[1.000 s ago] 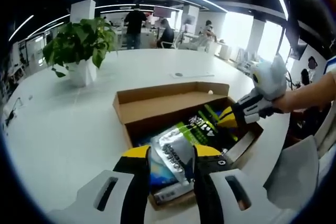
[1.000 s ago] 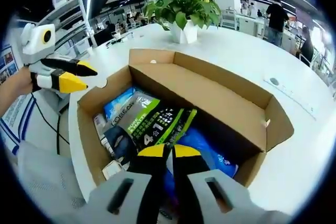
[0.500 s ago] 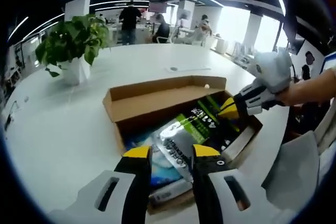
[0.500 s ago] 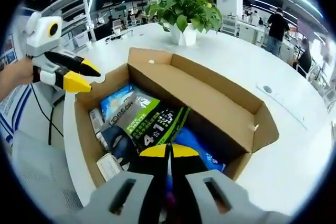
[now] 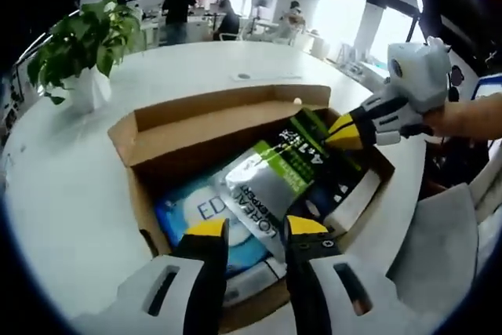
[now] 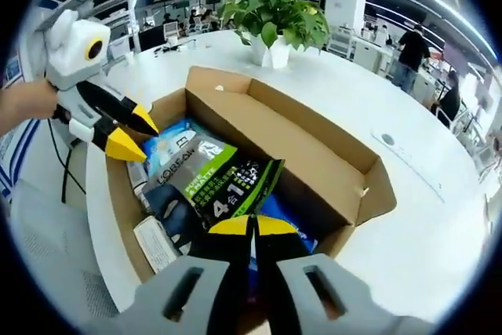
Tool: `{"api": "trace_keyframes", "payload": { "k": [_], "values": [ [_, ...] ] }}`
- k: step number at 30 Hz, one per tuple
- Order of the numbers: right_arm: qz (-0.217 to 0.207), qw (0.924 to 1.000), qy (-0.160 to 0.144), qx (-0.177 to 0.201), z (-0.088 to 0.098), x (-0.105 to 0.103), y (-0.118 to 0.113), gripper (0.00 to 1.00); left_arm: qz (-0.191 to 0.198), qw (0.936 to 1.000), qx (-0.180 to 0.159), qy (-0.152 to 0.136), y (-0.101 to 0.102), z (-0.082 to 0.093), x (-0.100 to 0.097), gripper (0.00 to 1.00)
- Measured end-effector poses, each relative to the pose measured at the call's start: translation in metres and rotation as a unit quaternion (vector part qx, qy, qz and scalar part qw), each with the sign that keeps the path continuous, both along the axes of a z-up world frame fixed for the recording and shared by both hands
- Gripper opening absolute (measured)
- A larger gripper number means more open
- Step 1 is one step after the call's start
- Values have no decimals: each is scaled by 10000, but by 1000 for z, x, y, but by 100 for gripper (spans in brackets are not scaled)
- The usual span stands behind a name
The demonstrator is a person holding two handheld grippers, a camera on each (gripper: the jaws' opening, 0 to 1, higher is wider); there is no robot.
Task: Operate the shoe box by opening the lid, removing the specified soft item, and placing it in the target area until the item is outside and the box remains undamaged.
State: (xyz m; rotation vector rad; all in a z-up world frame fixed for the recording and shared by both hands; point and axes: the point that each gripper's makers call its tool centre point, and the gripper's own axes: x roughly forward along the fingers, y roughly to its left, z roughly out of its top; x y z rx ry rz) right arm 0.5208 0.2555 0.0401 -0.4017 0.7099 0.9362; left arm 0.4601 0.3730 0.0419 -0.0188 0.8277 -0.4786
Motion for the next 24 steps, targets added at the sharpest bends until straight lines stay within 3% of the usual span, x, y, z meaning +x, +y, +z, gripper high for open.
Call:
{"api": "trace_keyframes", "payload": {
  "k": [12, 24],
  "values": [
    [-28, 9999, 27, -128, -6, 1, -7, 0, -85, 9996, -41, 267, -7, -14, 4, 24],
    [-29, 9999, 46, -140, -10, 1, -9, 0, 64, 9984, -370, 414, -9, -22, 12, 18]
  ]
}}
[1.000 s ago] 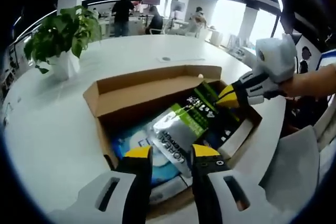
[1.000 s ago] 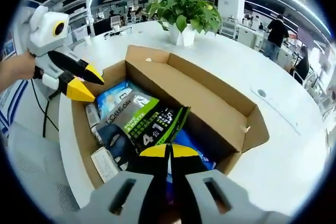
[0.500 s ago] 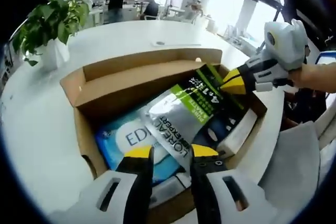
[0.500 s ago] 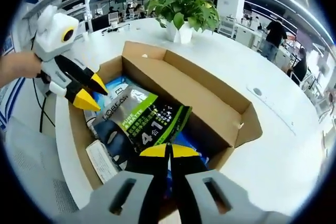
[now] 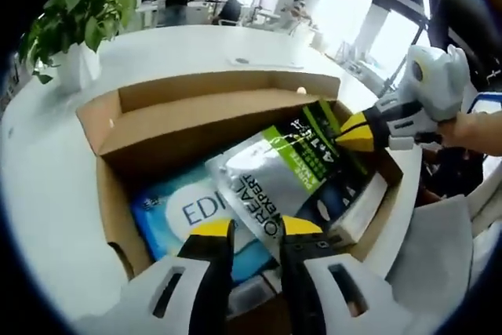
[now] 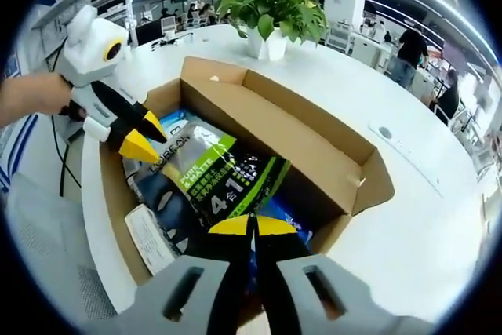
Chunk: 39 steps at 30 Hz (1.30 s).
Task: Operate the shoe box by opening the lid, removing the specified soft item, and placing it in the target area until the item is outside and the box remains undamaged.
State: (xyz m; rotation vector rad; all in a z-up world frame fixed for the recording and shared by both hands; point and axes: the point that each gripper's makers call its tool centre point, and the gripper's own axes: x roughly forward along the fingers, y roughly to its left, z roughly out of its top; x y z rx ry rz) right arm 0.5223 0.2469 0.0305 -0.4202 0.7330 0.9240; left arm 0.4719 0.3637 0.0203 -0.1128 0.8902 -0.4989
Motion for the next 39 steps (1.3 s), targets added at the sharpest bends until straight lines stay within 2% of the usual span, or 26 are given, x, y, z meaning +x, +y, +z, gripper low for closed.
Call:
{"api": "trace_keyframes", "payload": {
  "k": [4, 7, 12, 18, 27, 39],
  "values": [
    [-30, 10000, 19, 20, -1, 0, 0, 0, -22, 9999, -123, 62, -4, -2, -2, 11],
    [-78, 9999, 54, 54, -1, 0, 0, 0, -44, 10000, -76, 41, -3, -3, -3, 8],
    [-201, 9996, 122, 129, 1, -1, -1, 0, -49, 9998, -59, -181, -4, 3, 0, 0],
    [-277, 9991, 208, 244, 7, -5, 0, 0, -98, 9993, 134, -330, -3, 7, 0, 0],
    [-368, 9979, 292, 452, 18, -6, -1, 0, 16, 9989, 89, -470, 0, 22, 1, 0],
    [-494, 9960, 243, 704, 35, -7, -5, 0, 36, 9978, 101, -648, -2, 45, 2, 0]
  ]
}}
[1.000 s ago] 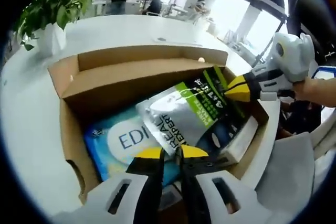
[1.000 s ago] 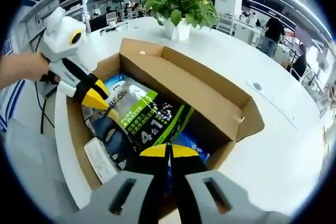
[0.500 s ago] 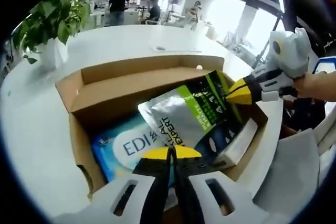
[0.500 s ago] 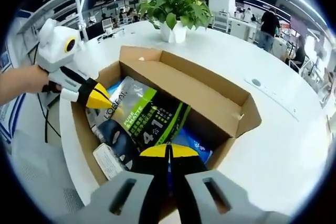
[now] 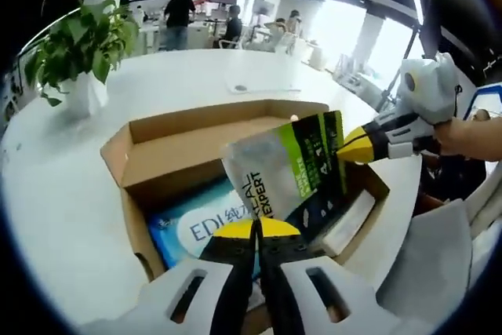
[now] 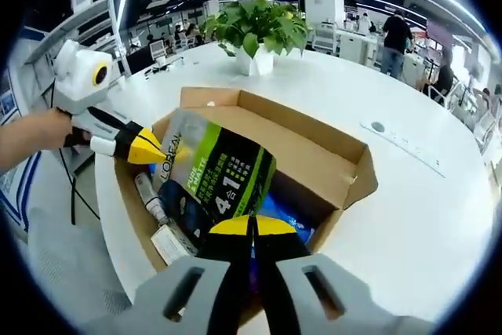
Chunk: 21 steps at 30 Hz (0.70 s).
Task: Operate the shoe box by opening the lid, removing the specified soft item, and placing it in the target area until the item is outside and the box remains undamaged.
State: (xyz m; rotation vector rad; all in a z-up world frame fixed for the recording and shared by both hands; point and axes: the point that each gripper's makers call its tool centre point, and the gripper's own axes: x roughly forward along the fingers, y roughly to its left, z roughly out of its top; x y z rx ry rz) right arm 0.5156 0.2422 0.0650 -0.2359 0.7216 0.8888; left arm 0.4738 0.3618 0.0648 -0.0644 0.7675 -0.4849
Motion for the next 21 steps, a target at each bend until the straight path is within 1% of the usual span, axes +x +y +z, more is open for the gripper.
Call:
{"api": "trace_keyframes", "payload": {
  "k": [10, 15, 21],
  "values": [
    [-215, 9994, -21, 258, 19, 0, -14, 0, -65, 9999, -5, -144, -11, 18, 3, 0],
    [-296, 9991, -45, 310, 26, 1, -22, 0, -127, 9997, -28, -192, -20, 25, 5, 0],
    [-401, 9984, -90, 387, 38, 2, -36, 0, -169, 9996, -107, -216, -33, 34, 9, 0]
  ]
}}
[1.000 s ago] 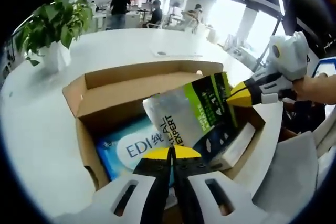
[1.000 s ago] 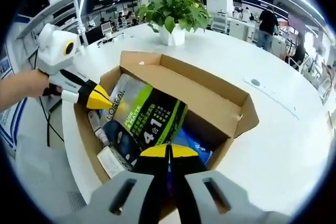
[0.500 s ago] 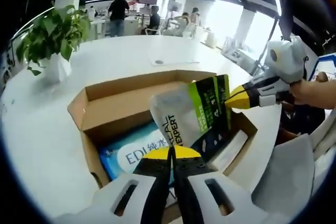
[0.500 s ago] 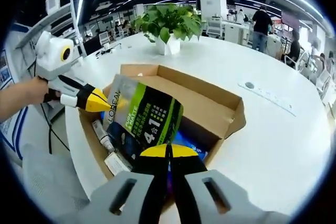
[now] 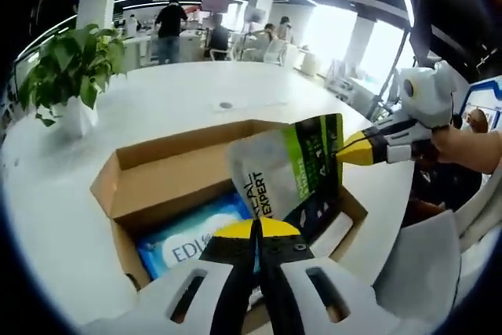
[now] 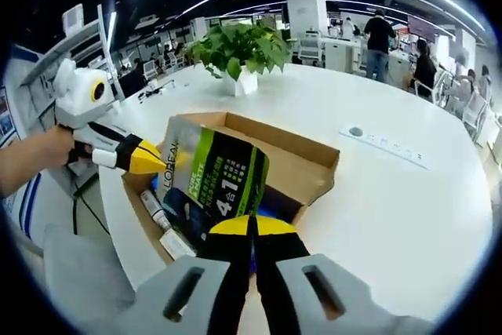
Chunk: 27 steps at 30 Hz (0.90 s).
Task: Operate the shoe box by opening the lid, removing the specified soft item, and placing it in the target area until the item is outside and the box remains undamaged.
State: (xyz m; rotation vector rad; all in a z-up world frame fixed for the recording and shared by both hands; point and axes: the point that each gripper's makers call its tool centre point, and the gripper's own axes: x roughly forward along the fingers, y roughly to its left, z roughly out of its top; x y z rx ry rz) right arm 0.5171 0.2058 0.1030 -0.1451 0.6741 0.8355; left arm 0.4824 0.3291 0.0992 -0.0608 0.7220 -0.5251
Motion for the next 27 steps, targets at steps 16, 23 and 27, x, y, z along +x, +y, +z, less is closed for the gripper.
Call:
{"api": "trace_keyframes", "payload": {
  "k": [16, 23, 27],
  "values": [
    [-394, 9991, -59, 131, 21, 6, -42, 0, -183, 9998, -101, -40, -40, 21, 9, 0],
    [-507, 9986, -27, 113, 23, 7, -59, 0, -220, 9997, -126, -24, -58, 24, 11, 0],
    [-580, 9982, -26, 121, 23, 9, -67, 0, -240, 9996, -146, -12, -65, 26, 11, 0]
  ]
}}
